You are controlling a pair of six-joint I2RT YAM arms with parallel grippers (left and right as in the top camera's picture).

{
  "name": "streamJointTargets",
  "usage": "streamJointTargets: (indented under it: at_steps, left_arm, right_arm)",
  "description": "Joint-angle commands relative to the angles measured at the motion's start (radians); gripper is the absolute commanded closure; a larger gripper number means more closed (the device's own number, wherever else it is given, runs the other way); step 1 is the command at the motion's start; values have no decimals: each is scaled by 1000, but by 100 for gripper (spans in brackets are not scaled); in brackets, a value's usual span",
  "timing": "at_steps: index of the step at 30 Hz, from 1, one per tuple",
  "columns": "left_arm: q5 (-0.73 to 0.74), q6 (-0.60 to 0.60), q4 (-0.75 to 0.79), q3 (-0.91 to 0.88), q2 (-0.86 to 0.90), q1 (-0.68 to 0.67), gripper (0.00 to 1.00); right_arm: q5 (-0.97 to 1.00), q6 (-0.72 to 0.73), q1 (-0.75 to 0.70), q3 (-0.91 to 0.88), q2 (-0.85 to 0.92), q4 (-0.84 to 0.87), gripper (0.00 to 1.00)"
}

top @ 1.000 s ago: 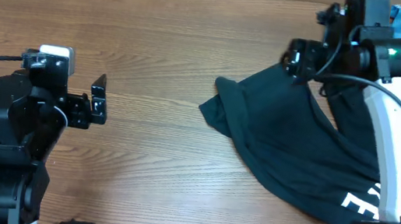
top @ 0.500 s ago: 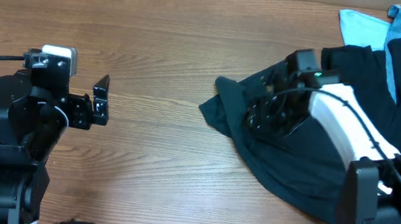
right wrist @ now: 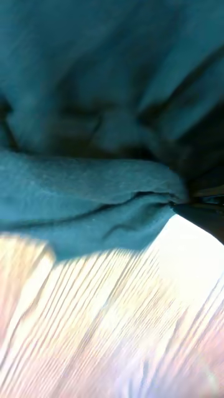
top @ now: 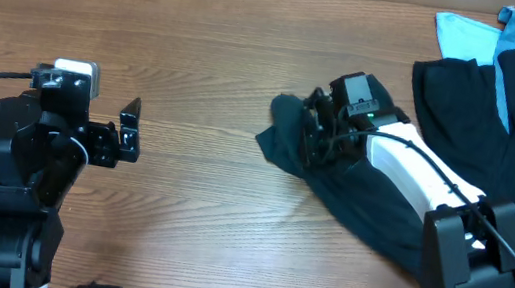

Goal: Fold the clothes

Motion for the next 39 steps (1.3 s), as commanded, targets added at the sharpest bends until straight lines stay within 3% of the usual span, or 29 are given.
streamJointTargets:
  at_steps: [1, 9, 12, 13, 14, 16, 19, 22, 28, 30, 34, 37, 39]
  left_arm:
    - [11, 12, 2, 23, -5, 4, 0]
    - [11, 12, 1, 23, -5, 4, 0]
    - [11, 12, 1, 23, -5, 4, 0]
    - [11, 12, 1, 23, -5, 4, 0]
    - [11, 12, 1, 23, -5, 4, 0]
    - [11, 12, 1, 23, -5, 4, 0]
    - [11, 12, 1, 23, -5, 4, 0]
    - [12, 12, 2, 23, -5, 4, 0]
    - [143, 12, 55, 23, -5, 4, 0]
    - [161, 1, 97, 23, 8, 4, 0]
    - [163, -61, 102, 23, 68, 4, 0]
    - [187, -71, 115, 23, 128, 3, 0]
    - [218, -70, 125, 23, 188, -1, 0]
  right_arm:
    - [-223, 43, 42, 50, -3, 124, 96]
    - [-235, 223, 237, 188, -3, 391, 96]
    - [-234, 233, 302, 188, -3, 402, 96]
    - [-234, 228, 314, 188, -3, 367, 80]
    - [-225, 219, 316, 188, -3, 322, 35]
    - [-89, 207, 305, 188, -3, 196, 0]
    - [165, 229, 223, 192, -18, 16, 0]
    - [275, 214, 116, 224, -45, -85, 0]
    - [282, 132, -158, 224, -35, -172, 0]
    - [268, 69, -217, 208, -32, -195, 5]
    - [268, -17, -239, 197, 23, -221, 0]
    - [273, -5, -238, 198, 89, -220, 5]
    - [277, 43, -240, 201, 83, -222, 0]
